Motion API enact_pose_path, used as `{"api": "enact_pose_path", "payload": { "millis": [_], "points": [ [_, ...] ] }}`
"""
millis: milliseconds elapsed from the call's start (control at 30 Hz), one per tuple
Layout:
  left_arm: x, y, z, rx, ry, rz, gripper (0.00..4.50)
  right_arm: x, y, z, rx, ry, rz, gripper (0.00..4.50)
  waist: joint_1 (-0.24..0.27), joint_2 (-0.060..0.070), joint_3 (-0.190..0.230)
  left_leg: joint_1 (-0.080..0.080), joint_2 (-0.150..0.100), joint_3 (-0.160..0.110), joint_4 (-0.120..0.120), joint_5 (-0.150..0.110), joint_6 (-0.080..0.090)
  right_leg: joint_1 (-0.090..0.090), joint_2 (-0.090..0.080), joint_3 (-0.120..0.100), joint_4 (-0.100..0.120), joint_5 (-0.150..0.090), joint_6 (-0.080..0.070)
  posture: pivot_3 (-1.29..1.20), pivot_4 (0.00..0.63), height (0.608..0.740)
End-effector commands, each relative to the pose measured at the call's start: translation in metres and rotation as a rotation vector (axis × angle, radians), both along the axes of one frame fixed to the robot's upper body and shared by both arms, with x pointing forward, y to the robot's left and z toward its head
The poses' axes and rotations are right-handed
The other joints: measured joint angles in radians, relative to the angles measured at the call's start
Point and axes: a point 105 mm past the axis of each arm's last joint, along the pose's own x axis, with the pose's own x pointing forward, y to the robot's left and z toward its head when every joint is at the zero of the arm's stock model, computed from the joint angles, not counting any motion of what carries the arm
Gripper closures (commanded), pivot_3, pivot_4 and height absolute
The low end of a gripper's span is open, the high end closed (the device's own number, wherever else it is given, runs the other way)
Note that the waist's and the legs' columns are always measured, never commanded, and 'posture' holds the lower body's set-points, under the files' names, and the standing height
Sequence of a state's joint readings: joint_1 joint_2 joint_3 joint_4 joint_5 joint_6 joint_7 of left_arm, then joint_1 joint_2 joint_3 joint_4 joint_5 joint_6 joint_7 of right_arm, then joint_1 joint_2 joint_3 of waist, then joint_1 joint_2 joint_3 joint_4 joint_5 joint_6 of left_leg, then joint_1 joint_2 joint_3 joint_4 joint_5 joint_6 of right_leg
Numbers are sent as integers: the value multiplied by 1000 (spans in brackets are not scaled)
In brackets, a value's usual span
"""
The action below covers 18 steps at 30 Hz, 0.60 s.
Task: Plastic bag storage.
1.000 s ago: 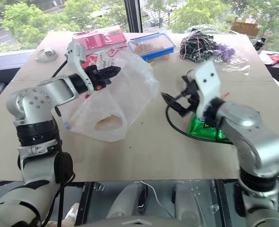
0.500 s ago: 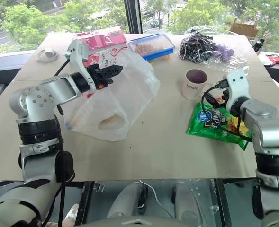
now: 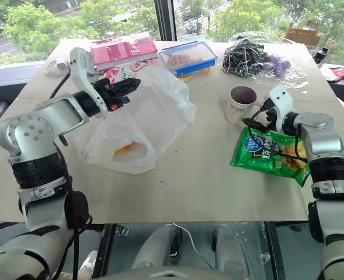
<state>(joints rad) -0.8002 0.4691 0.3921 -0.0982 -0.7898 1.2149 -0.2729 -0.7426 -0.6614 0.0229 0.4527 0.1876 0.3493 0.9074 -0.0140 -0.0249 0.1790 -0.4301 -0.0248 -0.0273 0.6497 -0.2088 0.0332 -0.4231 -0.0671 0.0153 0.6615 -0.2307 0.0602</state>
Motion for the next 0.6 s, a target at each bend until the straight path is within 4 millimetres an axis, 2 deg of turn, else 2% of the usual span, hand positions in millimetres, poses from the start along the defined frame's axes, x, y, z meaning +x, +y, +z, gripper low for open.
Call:
{"api": "enact_pose_path", "payload": {
  "millis": [33,300,567,600],
  "points": [
    [-5,2,13,-1,-53,2,4500,-4,8,17,-6,-71,33,26,-1,0,0,0,0,0,0,0,0,0,0,0,0,0,0,0,150,740],
    [-3,0,15,13,-51,-9,4500,-1,-1,2,-27,-44,-58,26,1,0,0,0,-1,0,0,0,0,0,-1,0,0,0,0,0,150,740],
    [-2,-2,14,16,-47,-18,4500,-2,-2,4,1,-23,-75,26,1,0,0,0,0,0,0,0,0,0,-1,0,0,0,0,0,150,740],
    [-2,-2,14,15,-47,-18,4500,-2,-1,4,7,-20,-75,530,1,0,0,0,0,0,0,0,0,0,-1,0,0,0,0,0,150,740]
  ]
}}
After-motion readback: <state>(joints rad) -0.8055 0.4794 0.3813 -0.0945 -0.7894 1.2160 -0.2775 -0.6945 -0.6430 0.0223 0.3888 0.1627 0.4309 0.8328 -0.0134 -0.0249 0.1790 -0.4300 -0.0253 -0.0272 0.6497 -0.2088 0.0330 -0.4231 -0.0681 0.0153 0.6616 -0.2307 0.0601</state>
